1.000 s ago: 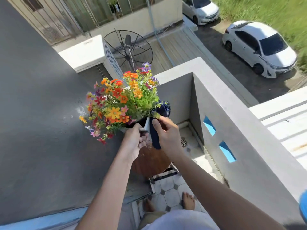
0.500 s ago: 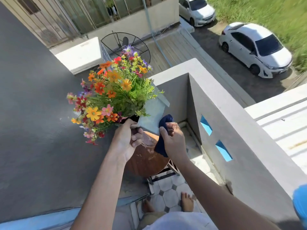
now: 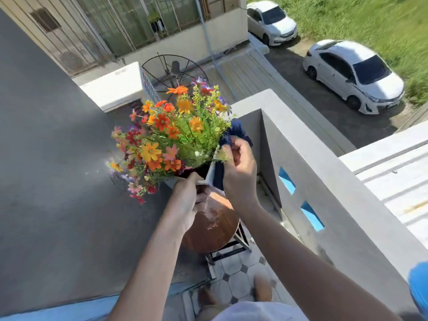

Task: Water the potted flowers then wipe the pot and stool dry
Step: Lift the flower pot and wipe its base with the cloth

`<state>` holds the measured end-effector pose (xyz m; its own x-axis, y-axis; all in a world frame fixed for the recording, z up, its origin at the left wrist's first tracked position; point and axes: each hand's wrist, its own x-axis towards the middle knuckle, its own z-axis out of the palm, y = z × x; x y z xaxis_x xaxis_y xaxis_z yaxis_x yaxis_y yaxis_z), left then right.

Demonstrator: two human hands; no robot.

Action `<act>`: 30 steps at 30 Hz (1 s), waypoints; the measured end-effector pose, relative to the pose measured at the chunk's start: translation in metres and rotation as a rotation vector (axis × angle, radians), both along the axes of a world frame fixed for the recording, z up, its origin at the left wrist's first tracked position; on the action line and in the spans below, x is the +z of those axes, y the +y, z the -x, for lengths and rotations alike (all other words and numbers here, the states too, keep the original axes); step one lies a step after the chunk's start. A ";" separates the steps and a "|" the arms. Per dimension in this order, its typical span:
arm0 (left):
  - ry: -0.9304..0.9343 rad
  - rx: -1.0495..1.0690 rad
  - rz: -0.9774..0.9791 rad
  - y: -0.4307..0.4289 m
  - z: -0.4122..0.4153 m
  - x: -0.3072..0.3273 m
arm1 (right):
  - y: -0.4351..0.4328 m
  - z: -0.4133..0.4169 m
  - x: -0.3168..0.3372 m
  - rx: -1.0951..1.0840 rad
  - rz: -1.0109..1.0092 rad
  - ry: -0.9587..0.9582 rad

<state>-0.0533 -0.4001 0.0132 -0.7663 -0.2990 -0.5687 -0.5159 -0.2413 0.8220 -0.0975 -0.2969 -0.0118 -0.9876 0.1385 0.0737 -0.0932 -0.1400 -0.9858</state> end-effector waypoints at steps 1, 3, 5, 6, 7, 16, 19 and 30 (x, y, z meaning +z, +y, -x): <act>-0.003 -0.015 -0.031 0.002 -0.004 0.002 | 0.003 0.004 0.004 -0.028 -0.004 0.018; -0.006 -0.033 -0.075 0.005 -0.010 0.004 | 0.008 0.018 0.004 -0.120 -0.074 0.064; -0.005 -0.031 -0.091 0.006 -0.012 0.007 | 0.016 0.028 -0.004 -0.166 -0.140 0.058; 0.001 -0.025 -0.095 0.006 -0.012 0.008 | 0.019 0.031 -0.008 -0.140 -0.117 0.010; 0.011 -0.022 -0.096 0.005 -0.011 0.010 | 0.023 0.033 -0.016 -0.118 -0.140 -0.021; 0.032 -0.019 -0.048 0.006 0.000 0.013 | 0.015 0.023 -0.034 -0.154 -0.082 -0.145; 0.008 -0.017 -0.003 0.009 -0.001 0.001 | 0.013 0.026 -0.023 -0.040 -0.172 -0.167; 0.019 0.053 -0.102 0.013 0.009 -0.009 | 0.011 0.004 -0.006 0.035 -0.082 -0.063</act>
<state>-0.0623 -0.3873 0.0041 -0.7620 -0.2806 -0.5836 -0.4844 -0.3511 0.8013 -0.1016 -0.2864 -0.0179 -0.9948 0.0998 0.0207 -0.0268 -0.0603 -0.9978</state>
